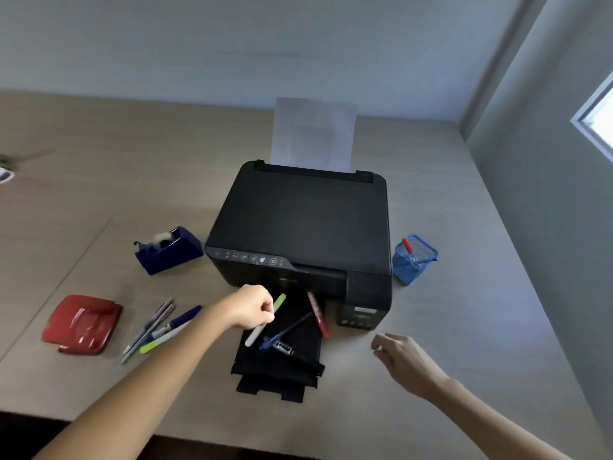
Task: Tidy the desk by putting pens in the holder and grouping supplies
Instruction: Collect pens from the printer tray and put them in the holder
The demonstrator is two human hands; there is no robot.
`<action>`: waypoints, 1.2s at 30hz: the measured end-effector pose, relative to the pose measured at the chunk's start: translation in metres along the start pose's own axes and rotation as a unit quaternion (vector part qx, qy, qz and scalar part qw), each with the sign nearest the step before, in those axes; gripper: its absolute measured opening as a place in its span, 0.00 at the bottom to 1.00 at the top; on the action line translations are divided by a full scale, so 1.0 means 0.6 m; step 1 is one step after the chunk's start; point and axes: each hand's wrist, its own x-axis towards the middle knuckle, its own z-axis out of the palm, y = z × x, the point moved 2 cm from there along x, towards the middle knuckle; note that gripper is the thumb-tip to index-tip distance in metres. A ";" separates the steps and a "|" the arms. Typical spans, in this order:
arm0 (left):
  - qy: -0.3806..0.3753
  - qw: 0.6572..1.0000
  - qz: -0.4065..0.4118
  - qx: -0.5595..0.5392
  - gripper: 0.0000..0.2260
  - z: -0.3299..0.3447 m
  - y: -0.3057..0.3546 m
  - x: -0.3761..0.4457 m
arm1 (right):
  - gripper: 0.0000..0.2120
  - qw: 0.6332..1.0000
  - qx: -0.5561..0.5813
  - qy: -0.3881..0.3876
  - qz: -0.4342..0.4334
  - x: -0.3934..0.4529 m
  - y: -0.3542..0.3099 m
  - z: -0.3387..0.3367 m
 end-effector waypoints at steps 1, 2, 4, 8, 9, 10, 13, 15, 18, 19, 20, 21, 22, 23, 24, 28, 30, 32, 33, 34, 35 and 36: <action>0.027 0.999 -0.027 0.001 0.07 0.017 -0.027 0.009 | 0.06 1.000 0.000 0.011 -0.011 0.008 -0.029 0.016; 0.054 0.997 -0.048 -0.003 0.09 0.035 -0.045 0.020 | 0.05 1.000 0.001 0.021 -0.017 0.017 -0.059 0.027; 0.090 0.994 -0.068 -0.007 0.12 0.064 -0.067 0.038 | 0.03 0.999 -0.002 0.044 -0.008 0.043 -0.120 0.046; 0.101 0.991 -0.055 0.070 0.17 0.102 -0.074 0.069 | 0.31 0.994 -0.052 0.097 0.021 0.103 -0.198 0.066; 0.099 0.988 -0.054 0.102 0.18 0.107 -0.078 0.074 | 0.38 0.992 -0.066 0.099 0.037 0.116 -0.210 0.070; 0.097 0.986 -0.053 0.127 0.19 0.112 -0.083 0.079 | 0.40 0.991 -0.078 0.078 0.074 0.127 -0.220 0.073; 0.091 0.983 -0.054 0.148 0.20 0.120 -0.102 0.086 | 0.43 0.979 -0.086 0.027 0.183 0.151 -0.235 0.084; 0.109 0.988 -0.048 0.101 0.21 0.119 -0.104 0.083 | 0.40 0.973 -0.071 0.019 0.219 0.157 -0.235 0.084; 0.133 0.991 0.002 -0.002 0.18 0.114 -0.093 0.078 | 0.32 0.966 -0.038 0.021 0.254 0.163 -0.232 0.089; 0.127 0.991 0.021 -0.024 0.16 0.116 -0.086 0.076 | 0.29 0.964 -0.036 0.020 0.261 0.164 -0.231 0.090; 0.119 0.991 0.039 -0.041 0.14 0.119 -0.080 0.077 | 0.26 0.962 -0.031 0.021 0.270 0.164 -0.231 0.089; 0.105 0.992 0.048 -0.049 0.15 0.123 -0.074 0.078 | 0.23 0.960 -0.021 0.025 0.279 0.164 -0.232 0.089; 0.085 0.994 0.052 -0.043 0.19 0.130 -0.069 0.081 | 0.21 0.957 -0.011 0.028 0.289 0.163 -0.231 0.088; 0.065 0.997 0.048 -0.017 0.22 0.136 -0.065 0.082 | 0.19 0.954 -0.002 0.030 0.299 0.158 -0.231 0.086; 0.053 0.998 0.041 0.020 0.23 0.142 -0.063 0.083 | 0.18 0.951 0.007 0.033 0.307 0.153 -0.229 0.086; 0.061 0.993 0.037 0.098 0.15 0.159 -0.066 0.090 | 0.11 0.944 0.065 0.084 0.313 0.109 -0.214 0.092; 0.067 0.994 0.044 0.073 0.14 0.154 -0.076 0.089 | 0.18 0.950 0.077 0.089 0.290 0.088 -0.215 0.104; 0.076 0.995 0.048 0.039 0.13 0.136 -0.093 0.079 | 0.25 0.961 0.066 0.065 0.262 0.070 -0.217 0.121; 0.076 0.995 0.053 0.022 0.12 0.126 -0.102 0.072 | 0.21 0.963 0.063 0.051 0.258 0.065 -0.217 0.130; 0.072 0.996 0.057 0.008 0.11 0.116 -0.112 0.065 | 0.14 0.965 0.051 0.033 0.255 0.059 -0.221 0.135; 0.065 0.996 0.061 -0.004 0.10 0.107 -0.123 0.057 | 0.09 0.969 0.042 0.014 0.244 0.053 -0.224 0.140; 0.059 0.996 0.063 -0.012 0.08 0.098 -0.134 0.048 | 0.08 0.973 0.029 -0.002 0.229 0.049 -0.228 0.144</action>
